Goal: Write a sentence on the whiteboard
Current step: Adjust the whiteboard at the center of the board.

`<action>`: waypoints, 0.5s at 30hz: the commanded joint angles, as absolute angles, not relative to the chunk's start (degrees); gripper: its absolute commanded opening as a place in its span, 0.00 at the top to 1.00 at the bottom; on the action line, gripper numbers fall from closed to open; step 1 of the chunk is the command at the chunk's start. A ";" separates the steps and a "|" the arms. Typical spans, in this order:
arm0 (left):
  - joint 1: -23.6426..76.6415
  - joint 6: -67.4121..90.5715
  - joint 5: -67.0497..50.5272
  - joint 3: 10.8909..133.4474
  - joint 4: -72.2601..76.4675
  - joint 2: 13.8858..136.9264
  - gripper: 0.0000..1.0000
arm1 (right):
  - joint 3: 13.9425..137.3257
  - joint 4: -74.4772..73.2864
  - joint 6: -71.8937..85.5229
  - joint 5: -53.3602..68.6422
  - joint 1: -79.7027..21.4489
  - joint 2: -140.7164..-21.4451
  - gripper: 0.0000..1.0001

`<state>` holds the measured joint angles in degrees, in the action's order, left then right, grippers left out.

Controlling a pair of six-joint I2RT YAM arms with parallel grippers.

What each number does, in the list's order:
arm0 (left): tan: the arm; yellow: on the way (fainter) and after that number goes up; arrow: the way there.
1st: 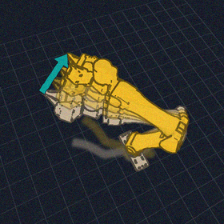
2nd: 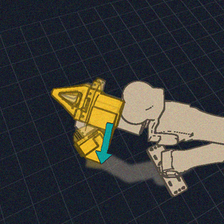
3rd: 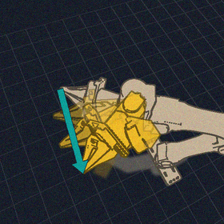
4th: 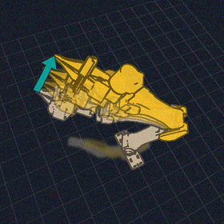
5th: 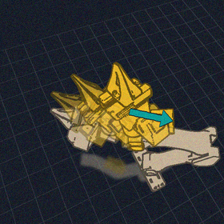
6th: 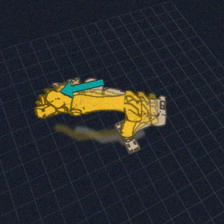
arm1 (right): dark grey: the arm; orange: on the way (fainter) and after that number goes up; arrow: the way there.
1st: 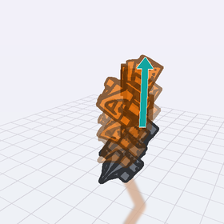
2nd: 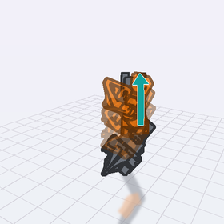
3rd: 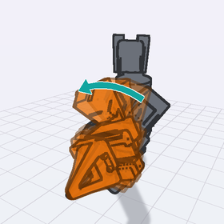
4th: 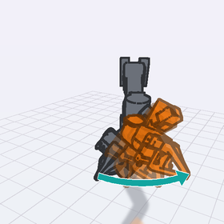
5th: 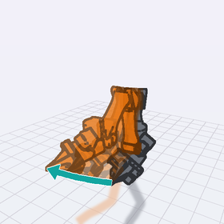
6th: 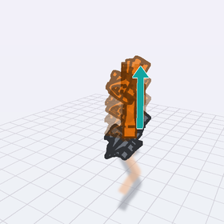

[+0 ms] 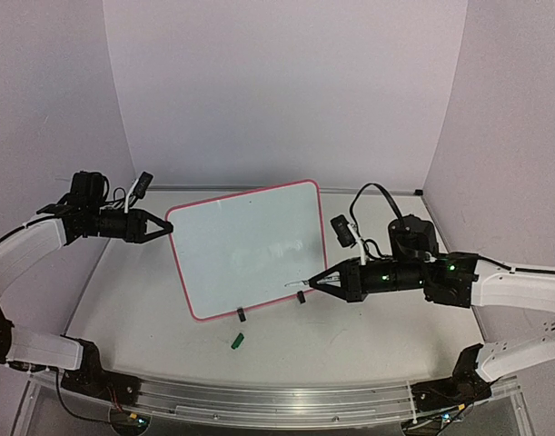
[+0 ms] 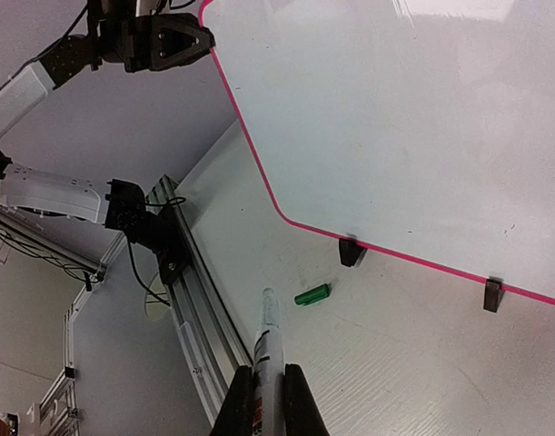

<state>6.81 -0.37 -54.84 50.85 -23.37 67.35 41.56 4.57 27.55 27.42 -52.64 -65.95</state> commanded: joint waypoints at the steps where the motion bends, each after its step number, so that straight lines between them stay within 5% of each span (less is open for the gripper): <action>1: 6.68 0.97 -50.89 52.50 -26.63 67.05 0.69 | 44.63 8.57 27.55 26.51 -53.91 -66.34 1.00; 8: 6.66 1.09 -49.47 53.35 -25.92 65.84 0.40 | 46.25 8.88 27.54 25.98 -55.09 -67.03 1.00; 15: 6.67 0.10 -49.36 57.11 -26.26 66.83 0.26 | 49.44 8.88 26.84 25.86 -56.75 -69.15 1.00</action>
